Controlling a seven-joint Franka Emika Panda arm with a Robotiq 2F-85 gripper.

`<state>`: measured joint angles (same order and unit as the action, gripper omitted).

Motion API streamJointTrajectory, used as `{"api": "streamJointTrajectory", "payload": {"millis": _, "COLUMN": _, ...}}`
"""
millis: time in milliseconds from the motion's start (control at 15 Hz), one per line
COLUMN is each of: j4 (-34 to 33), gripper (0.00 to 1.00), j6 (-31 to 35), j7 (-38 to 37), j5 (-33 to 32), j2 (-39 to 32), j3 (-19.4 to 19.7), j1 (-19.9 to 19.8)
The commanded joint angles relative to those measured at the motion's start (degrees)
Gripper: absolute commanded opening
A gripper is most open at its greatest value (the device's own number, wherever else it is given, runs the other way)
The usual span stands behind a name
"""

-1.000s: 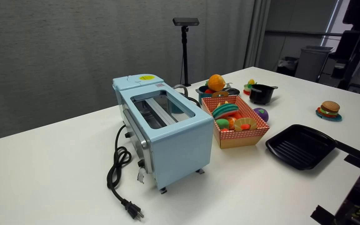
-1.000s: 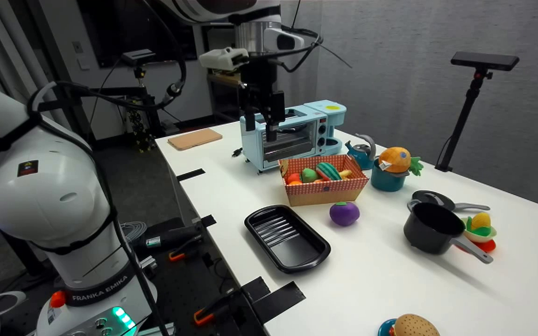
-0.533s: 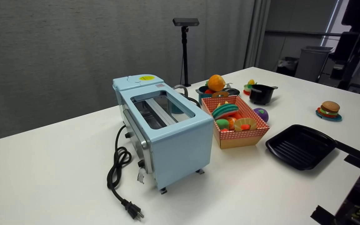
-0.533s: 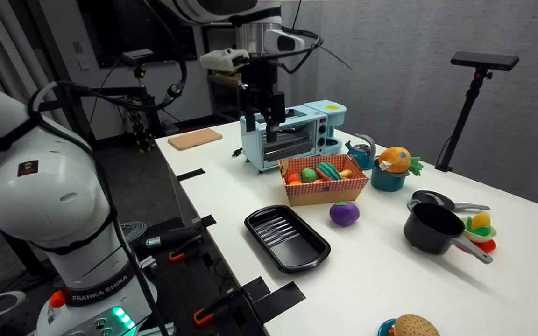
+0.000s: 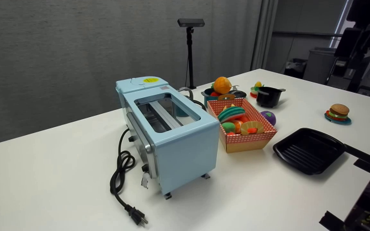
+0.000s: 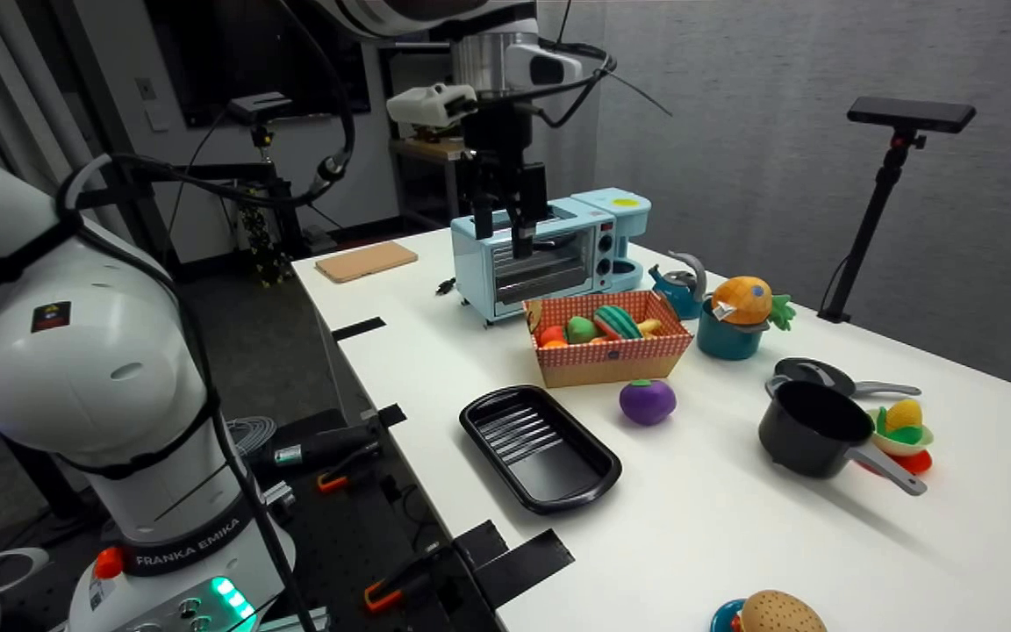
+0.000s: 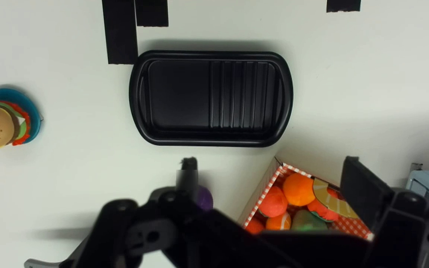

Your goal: Remove the watermelon plushie from the basket and put it on the counter

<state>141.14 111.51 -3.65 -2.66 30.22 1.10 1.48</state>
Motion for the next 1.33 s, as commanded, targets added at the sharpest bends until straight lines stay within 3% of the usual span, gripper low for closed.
{"api": "streamJointTrajectory", "payload": {"millis": 0, "j4": -4.2, "gripper": 1.0, "j6": 1.6, "j7": -1.8, "j5": 0.1, "j2": -4.7, "j3": -0.8, "j1": -1.8}}
{"api": "streamJointTrajectory", "payload": {"millis": 200, "j4": -7.5, "gripper": 0.96, "j6": 2.1, "j7": -2.7, "j5": 0.0, "j2": -8.1, "j3": -0.8, "j1": -2.2}}
{"api": "streamJointTrajectory", "payload": {"millis": 400, "j4": -10.3, "gripper": 1.0, "j6": 2.0, "j7": -4.0, "j5": -0.8, "j2": -11.0, "j3": -1.0, "j1": -2.6}}
{"api": "streamJointTrajectory", "payload": {"millis": 1267, "j4": -24.8, "gripper": 1.0, "j6": 1.2, "j7": -9.4, "j5": -6.2, "j2": -28.7, "j3": -0.8, "j1": -2.5}}
